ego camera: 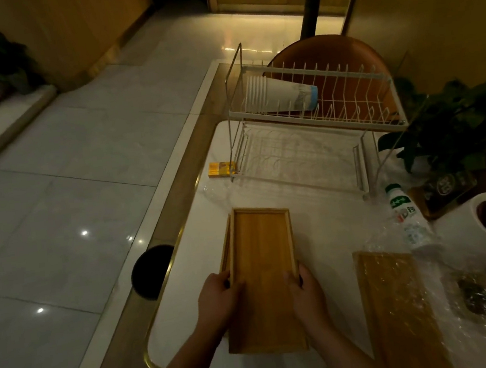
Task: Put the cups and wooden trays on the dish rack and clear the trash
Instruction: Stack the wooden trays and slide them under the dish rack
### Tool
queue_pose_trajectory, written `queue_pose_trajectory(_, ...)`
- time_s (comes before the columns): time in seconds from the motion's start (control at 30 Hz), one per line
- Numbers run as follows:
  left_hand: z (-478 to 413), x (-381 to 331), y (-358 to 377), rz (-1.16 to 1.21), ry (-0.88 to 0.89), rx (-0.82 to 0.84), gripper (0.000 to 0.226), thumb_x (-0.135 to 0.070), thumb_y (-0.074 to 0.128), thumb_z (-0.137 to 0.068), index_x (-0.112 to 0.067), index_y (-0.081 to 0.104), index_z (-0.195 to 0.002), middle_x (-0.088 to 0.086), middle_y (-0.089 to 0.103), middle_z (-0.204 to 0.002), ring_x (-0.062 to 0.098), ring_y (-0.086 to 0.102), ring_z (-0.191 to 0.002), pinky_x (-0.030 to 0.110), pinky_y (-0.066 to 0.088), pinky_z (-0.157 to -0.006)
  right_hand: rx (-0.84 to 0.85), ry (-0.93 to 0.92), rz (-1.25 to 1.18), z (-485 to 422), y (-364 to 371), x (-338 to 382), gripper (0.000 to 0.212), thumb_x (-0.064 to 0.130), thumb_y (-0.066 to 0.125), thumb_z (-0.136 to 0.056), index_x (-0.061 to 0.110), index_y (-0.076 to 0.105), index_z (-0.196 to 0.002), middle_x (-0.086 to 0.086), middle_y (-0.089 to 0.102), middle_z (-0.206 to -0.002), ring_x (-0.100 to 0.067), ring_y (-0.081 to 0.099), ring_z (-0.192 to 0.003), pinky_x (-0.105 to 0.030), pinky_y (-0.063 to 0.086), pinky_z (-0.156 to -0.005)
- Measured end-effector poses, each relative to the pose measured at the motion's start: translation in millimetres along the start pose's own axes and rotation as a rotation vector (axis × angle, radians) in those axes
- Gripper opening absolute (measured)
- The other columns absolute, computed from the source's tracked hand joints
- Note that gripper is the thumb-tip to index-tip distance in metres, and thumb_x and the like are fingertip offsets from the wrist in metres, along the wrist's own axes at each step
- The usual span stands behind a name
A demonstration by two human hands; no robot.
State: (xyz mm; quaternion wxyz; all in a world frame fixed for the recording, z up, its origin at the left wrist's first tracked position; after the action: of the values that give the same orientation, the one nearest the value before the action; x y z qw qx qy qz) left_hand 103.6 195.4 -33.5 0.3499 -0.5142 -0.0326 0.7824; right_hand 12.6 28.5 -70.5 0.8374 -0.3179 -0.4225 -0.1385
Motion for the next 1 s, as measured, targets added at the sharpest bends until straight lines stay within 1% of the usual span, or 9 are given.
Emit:
queue_pose_trajectory(0.07,-10.4,-0.3,-5.0,-0.074,0.018,-0.013,0.03,-0.036,0.061,-0.094,-0.013,0.067,-0.112,0.01,0.066,-0.108,0.024,0.066,-0.095,0.047,0.055,-0.089,-0.054,0.001,0.052,-0.8,3.8,2.1,0.047,0.036,0.051,-0.098,0.015,0.048,-0.139,-0.009,0.059,-0.133,-0.029,0.057,-0.118,-0.032,0.043,-0.088)
queue_pose_trajectory(0.13,-21.8,-2.4,-8.3,-0.148,0.059,-0.02,0.03,-0.035,0.06,-0.095,-0.014,0.067,-0.115,0.011,0.066,-0.106,0.023,0.066,-0.092,0.045,0.056,-0.087,-0.085,-0.009,0.082,-2.9,8.4,4.3,0.045,0.037,0.051,-0.097,0.014,0.051,-0.136,-0.009,0.062,-0.129,-0.029,0.06,-0.113,-0.031,0.044,-0.083)
queue_pose_trajectory(0.2,-32.9,-3.2,-9.5,-0.198,0.083,-0.005,0.024,-0.032,0.059,-0.095,-0.012,0.07,-0.104,0.015,0.067,-0.098,0.025,0.067,-0.083,0.047,0.057,-0.082,-0.097,0.002,0.099,-7.0,13.6,7.0,0.047,0.038,0.051,-0.097,0.014,0.05,-0.137,-0.01,0.061,-0.13,-0.03,0.059,-0.114,-0.035,0.047,-0.088)
queue_pose_trajectory(0.27,-42.8,-0.8,-10.1,-0.235,0.087,0.0,0.024,-0.03,0.059,-0.095,-0.009,0.069,-0.097,0.016,0.067,-0.093,0.026,0.066,-0.079,0.048,0.057,-0.079,-0.109,0.027,0.114,-12.1,18.1,8.9,0.05,0.036,0.053,-0.097,0.011,0.047,-0.14,-0.012,0.057,-0.135,-0.032,0.055,-0.121,-0.038,0.045,-0.095)
queue_pose_trajectory(0.4,-51.5,6.7,-9.5,-0.316,0.109,0.007,0.027,-0.032,0.057,-0.096,-0.008,0.067,-0.104,0.014,0.066,-0.094,0.025,0.066,-0.08,0.044,0.058,-0.079,-0.145,0.034,0.137,-17.5,24.5,9.7,0.045,0.029,0.057,-0.095,0.003,0.054,-0.131,-0.02,0.057,-0.127,-0.036,0.056,-0.114,-0.039,0.045,-0.092)
queue_pose_trajectory(0.53,-51.0,17.2,-10.8,-0.339,0.113,-0.029,0.027,-0.033,0.056,-0.097,-0.014,0.065,-0.114,0.008,0.061,-0.099,0.02,0.063,-0.084,0.033,0.054,-0.079,-0.15,0.015,0.19,-19.3,29.0,7.0,0.043,0.028,0.06,-0.093,0.006,0.056,-0.131,-0.019,0.052,-0.12,-0.036,0.057,-0.107,-0.036,0.045,-0.09)
queue_pose_trajectory(0.63,-51.3,23.5,-9.3,-0.332,0.113,-0.031,0.028,-0.034,0.055,-0.098,-0.015,0.065,-0.115,0.008,0.062,-0.101,0.02,0.064,-0.085,0.037,0.056,-0.083,-0.133,0.008,0.196,-19.8,32.3,4.6,0.043,0.028,0.06,-0.094,0.007,0.056,-0.13,-0.019,0.051,-0.117,-0.035,0.058,-0.103,-0.037,0.047,-0.088)
queue_pose_trajectory(0.77,-53.0,26.0,-8.9,-0.391,0.131,-0.06,0.032,-0.037,0.054,-0.098,-0.016,0.062,-0.121,0.007,0.06,-0.105,0.019,0.061,-0.089,0.032,0.054,-0.083,-0.142,-0.003,0.204,-21.1,33.3,1.8,0.041,0.028,0.06,-0.093,0.006,0.058,-0.128,-0.018,0.051,-0.115,-0.035,0.057,-0.102,-0.039,0.048,-0.089)
queue_pose_trajectory(1.0,-55.2,31.7,-10.2,-0.382,0.127,-0.099,0.035,-0.038,0.057,-0.095,-0.019,0.062,-0.124,-0.002,0.052,-0.099,0.012,0.054,-0.082,0.024,0.044,-0.074,-0.143,-0.006,0.209,-23.8,37.0,0.5,0.042,0.031,0.06,-0.093,0.006,0.058,-0.126,-0.018,0.052,-0.116,-0.036,0.058,-0.103,-0.043,0.049,-0.09)
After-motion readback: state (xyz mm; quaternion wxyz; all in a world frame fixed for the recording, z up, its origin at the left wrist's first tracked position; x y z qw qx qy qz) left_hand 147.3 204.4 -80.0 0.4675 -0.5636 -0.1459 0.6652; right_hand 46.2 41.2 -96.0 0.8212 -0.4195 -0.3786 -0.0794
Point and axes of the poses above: each hand's wrist, its own z-axis away from the middle knuckle, its own y-axis out of the palm, x = y × z, the point moved 4 cm from there along -z, towards the middle knuckle
